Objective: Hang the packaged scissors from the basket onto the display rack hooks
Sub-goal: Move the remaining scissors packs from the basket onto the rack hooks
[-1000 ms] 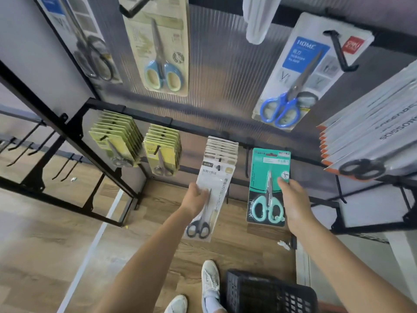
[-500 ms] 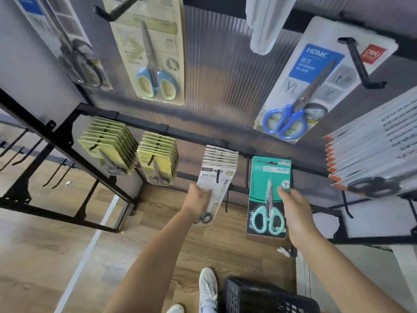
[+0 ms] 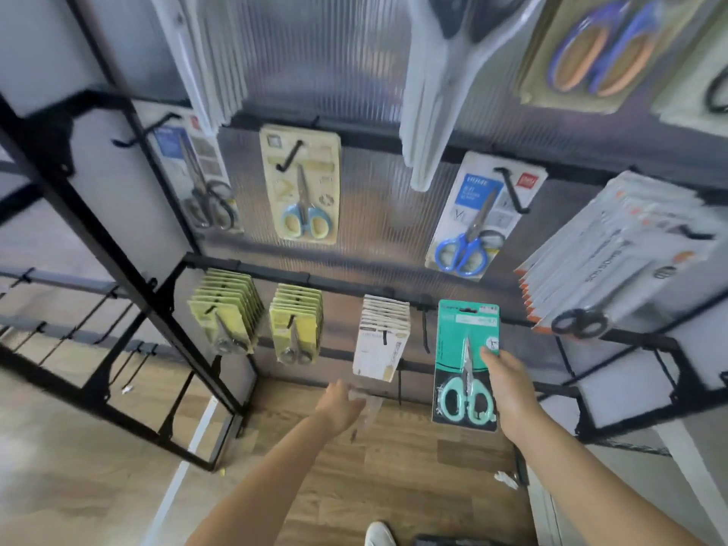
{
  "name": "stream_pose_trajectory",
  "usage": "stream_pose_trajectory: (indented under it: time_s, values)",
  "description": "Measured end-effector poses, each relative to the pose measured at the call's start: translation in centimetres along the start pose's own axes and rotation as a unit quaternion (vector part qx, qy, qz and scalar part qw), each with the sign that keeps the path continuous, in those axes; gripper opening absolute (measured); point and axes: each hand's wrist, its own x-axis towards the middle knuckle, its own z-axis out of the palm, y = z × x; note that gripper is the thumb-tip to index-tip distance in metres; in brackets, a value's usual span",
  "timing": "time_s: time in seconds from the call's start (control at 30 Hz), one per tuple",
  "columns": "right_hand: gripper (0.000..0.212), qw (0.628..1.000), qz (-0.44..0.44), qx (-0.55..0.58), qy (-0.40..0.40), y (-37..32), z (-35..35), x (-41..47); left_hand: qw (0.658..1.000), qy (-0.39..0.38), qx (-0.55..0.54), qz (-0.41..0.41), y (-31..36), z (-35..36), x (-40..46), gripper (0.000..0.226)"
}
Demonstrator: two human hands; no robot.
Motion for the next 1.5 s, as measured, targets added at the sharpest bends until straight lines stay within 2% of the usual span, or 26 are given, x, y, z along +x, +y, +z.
stream_pose_trajectory:
  time_s: [0.07,0.2,0.3,0.37,0.43,0.5,0.57,0.63,0.83,0.93,1.03,1.17,1.27,1.5]
  values:
    - [0.017,1.000,-0.014,0.020,0.017,-0.7,-0.3,-1.9,0.998,0.001,-0.044,0.039,0.5,-0.5,-2.2,0.022]
    - [0.015,0.998,-0.032,0.042,0.027,-1.0,-0.4,-5.4,0.981,-0.022,-0.175,0.078,2.4,-1.0,-6.7,0.040]
    - [0.015,0.996,-0.044,0.064,0.037,-1.2,-0.6,-7.6,0.953,-0.057,-0.278,0.110,4.6,-1.6,-10.0,0.040]
    - [0.014,0.994,-0.056,0.078,0.047,-1.6,-1.0,-8.8,0.940,-0.089,-0.299,0.137,5.7,-1.7,-11.7,0.042]
    - [0.016,0.992,-0.069,0.094,0.054,-2.0,-1.8,-9.8,0.933,-0.121,-0.298,0.160,6.5,-1.4,-12.9,0.039]
    - [0.017,0.989,-0.086,0.107,0.060,-2.3,-2.8,-10.7,0.931,-0.139,-0.288,0.175,7.3,-0.9,-13.6,0.027]
    - [0.015,0.986,-0.101,0.117,0.066,-2.6,-3.9,-11.3,0.928,-0.142,-0.285,0.193,8.4,-0.6,-14.5,0.011]
    - [0.015,0.985,-0.113,0.117,0.065,-3.0,-5.1,-11.8,0.926,-0.136,-0.279,0.215,9.8,-0.1,-15.3,0.005]
    - [0.013,0.981,-0.155,0.092,0.075,-5.8,-10.8,-11.8,0.928,-0.099,-0.236,0.272,15.1,0.5,-17.2,0.024]
    - [0.017,0.974,-0.178,0.098,0.105,-7.5,-15.1,-11.2,0.923,-0.103,-0.217,0.300,18.3,1.5,-17.5,0.022]
    - [0.015,0.962,-0.213,0.104,0.138,-9.3,-19.6,-11.3,0.915,-0.116,-0.200,0.331,21.8,2.8,-18.3,0.010]
    - [0.020,0.945,-0.254,0.075,0.192,-10.8,-25.5,-11.9,0.904,-0.123,-0.184,0.366,26.1,5.9,-19.5,0.016]
    - [0.011,0.935,-0.270,0.038,0.228,-11.2,-29.4,-12.6,0.896,-0.138,-0.172,0.385,28.5,7.9,-20.9,0.025]
    - [0.015,0.929,-0.284,-0.056,0.232,-11.4,-34.3,-13.0,0.892,-0.133,-0.159,0.401,31.8,10.3,-21.0,0.028]
